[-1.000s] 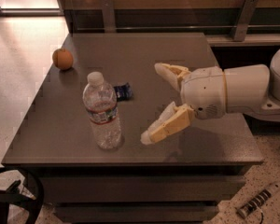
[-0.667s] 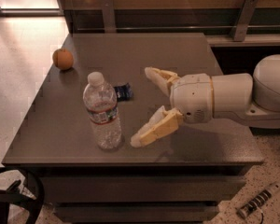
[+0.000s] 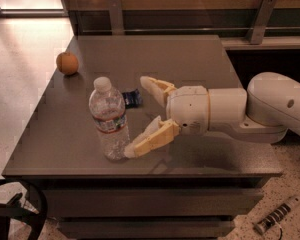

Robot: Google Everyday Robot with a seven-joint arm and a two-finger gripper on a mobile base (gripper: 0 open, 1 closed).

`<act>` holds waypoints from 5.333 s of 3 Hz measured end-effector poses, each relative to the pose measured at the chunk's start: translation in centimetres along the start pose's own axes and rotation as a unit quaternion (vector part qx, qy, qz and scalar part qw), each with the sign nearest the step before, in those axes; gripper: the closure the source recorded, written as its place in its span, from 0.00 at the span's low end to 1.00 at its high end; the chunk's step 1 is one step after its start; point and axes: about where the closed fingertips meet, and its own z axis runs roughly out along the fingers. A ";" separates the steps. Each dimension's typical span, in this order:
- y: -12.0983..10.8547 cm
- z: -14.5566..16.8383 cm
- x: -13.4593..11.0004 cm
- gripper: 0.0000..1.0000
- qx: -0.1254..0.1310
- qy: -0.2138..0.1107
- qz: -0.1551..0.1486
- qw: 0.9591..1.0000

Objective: Move water bottle near orange

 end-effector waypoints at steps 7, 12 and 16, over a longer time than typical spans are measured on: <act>1.3 4.7 -0.6 1.00 -0.047 -0.024 -0.006 0.999; -17.7 2.9 -8.8 1.00 0.067 -0.050 -0.017 0.996; -27.4 10.7 -2.1 1.00 0.125 -0.035 0.008 0.992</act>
Offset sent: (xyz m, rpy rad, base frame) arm -0.0077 0.0424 -0.0143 0.0640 0.0186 0.0682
